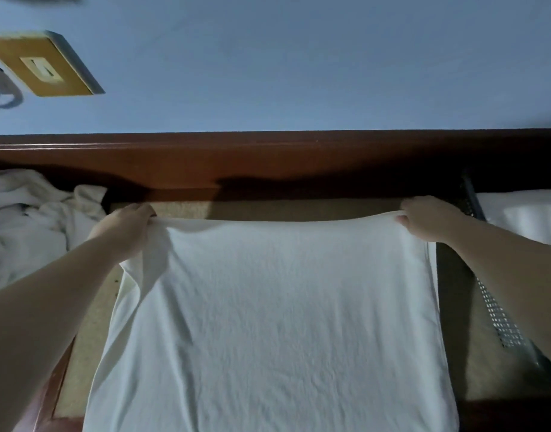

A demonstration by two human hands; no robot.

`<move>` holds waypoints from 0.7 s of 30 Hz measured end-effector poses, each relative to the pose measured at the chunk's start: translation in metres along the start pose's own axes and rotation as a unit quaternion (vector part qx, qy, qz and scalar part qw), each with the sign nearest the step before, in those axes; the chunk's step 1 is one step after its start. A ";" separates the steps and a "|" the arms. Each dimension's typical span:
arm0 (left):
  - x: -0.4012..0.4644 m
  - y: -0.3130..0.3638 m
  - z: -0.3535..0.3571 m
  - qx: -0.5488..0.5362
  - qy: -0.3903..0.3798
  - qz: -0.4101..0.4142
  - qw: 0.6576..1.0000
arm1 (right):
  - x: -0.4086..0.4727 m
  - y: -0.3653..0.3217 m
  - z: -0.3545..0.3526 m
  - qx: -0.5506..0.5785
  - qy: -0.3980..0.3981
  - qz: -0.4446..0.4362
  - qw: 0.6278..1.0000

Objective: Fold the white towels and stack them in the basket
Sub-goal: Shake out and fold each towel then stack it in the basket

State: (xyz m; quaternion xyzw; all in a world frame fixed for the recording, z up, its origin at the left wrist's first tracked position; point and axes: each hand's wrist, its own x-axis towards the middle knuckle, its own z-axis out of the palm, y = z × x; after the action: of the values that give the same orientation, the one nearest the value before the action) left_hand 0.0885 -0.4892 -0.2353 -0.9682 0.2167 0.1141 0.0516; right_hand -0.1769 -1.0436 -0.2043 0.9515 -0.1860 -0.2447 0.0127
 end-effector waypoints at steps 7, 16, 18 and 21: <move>0.034 0.004 0.004 -0.043 0.029 -0.069 0.996 | 0.067 0.005 0.011 0.127 0.028 0.061 0.990; 0.067 0.015 0.041 -0.100 0.087 -0.143 0.981 | 0.111 0.000 0.045 0.214 0.045 0.152 0.964; 0.076 0.013 0.045 -0.110 0.089 -0.161 0.977 | 0.117 0.001 0.052 0.234 0.074 0.172 0.954; 0.088 0.012 0.053 -0.134 0.087 -0.185 0.970 | 0.125 -0.001 0.062 0.266 0.089 0.195 0.940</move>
State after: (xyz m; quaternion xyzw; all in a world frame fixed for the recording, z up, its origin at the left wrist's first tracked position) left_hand 0.1506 -0.5283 -0.3088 -0.9958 0.0201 0.0454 -0.0771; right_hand -0.1044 -1.0831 -0.3164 0.8833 -0.4241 -0.0936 -0.1765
